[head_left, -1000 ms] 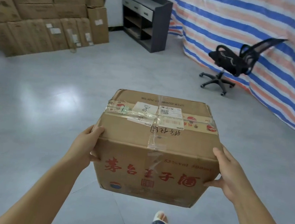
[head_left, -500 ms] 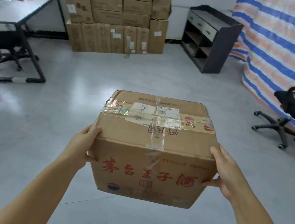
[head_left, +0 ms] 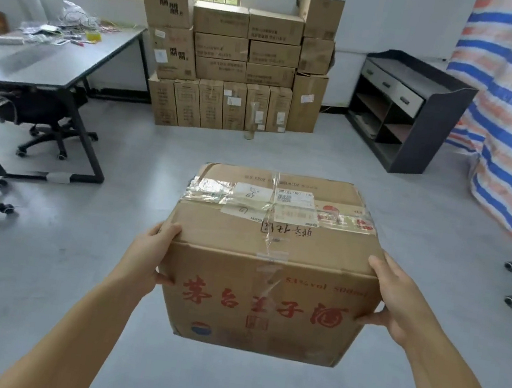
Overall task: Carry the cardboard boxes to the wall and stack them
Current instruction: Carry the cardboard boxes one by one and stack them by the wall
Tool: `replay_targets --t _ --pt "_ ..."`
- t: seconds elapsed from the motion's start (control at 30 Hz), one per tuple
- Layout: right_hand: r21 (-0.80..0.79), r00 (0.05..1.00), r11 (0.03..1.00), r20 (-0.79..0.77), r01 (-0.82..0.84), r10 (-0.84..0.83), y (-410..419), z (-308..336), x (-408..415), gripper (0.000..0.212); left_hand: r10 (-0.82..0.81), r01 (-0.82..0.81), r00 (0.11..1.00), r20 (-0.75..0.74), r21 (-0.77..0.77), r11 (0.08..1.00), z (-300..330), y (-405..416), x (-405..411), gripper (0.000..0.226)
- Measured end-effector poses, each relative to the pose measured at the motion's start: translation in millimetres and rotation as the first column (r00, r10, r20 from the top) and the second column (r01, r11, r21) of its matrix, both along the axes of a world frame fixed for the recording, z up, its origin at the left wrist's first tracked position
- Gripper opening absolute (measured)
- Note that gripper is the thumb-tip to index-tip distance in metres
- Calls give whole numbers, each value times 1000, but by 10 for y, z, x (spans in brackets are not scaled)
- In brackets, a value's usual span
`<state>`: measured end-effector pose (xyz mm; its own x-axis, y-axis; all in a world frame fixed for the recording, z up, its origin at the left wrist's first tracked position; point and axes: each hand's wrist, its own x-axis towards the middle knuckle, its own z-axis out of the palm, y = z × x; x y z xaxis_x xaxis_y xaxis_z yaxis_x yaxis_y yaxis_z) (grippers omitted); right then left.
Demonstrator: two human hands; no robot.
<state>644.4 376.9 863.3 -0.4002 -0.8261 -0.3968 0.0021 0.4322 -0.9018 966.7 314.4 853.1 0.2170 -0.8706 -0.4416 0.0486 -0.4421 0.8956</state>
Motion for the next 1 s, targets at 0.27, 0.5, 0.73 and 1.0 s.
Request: replay_targets --t 0.27,0.5,0.73,1.0 --pt "-94 1000 995 -14 -25 24 -1540 231 191 25 21 -22 1000 -4 -85 996 254 -1458 216 14" --pt "-128 999 991 -20 -49 46 -3110 221 114 25 68 -69 998 -9 -116 991 315 -2903 110 26" --pt "-150 991 981 -54 -126 119 -4977 401 -53 31 157 -164 986 -55 -146 976 424 -4456 -54 17" --pt "-155 978 967 -87 -202 190 -6844 576 306 35 254 -260 966 -54 -163 952 576 -6022 315 15"
